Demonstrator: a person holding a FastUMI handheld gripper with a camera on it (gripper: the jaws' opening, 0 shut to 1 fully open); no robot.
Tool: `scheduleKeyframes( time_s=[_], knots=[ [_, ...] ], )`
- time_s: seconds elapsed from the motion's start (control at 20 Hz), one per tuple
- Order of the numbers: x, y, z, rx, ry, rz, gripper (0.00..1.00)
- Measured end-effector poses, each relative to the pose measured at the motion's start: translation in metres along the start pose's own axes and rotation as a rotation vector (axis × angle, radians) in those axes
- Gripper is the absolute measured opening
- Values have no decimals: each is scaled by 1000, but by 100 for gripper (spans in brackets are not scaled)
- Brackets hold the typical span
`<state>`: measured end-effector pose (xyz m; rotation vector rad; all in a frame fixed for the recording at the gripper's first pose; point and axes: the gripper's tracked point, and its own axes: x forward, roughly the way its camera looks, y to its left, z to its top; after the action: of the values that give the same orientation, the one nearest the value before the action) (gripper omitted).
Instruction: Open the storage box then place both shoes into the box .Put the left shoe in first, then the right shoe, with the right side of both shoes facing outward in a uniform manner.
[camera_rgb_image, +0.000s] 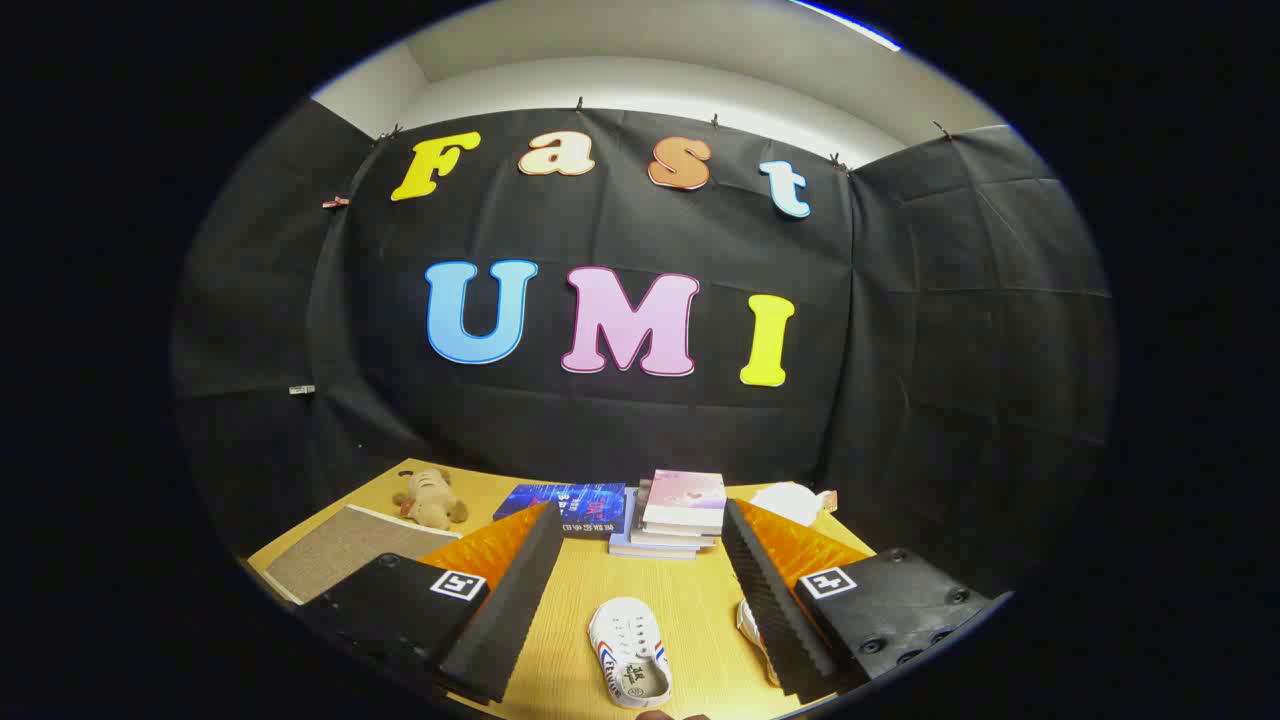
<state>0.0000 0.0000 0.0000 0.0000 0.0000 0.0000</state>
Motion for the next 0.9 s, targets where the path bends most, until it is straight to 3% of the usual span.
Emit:
scheduleKeyframes(
  time_s=[0.9],
  knots=[
    [14, 20, -30, 61, 115, 33, 98]
  ],
)
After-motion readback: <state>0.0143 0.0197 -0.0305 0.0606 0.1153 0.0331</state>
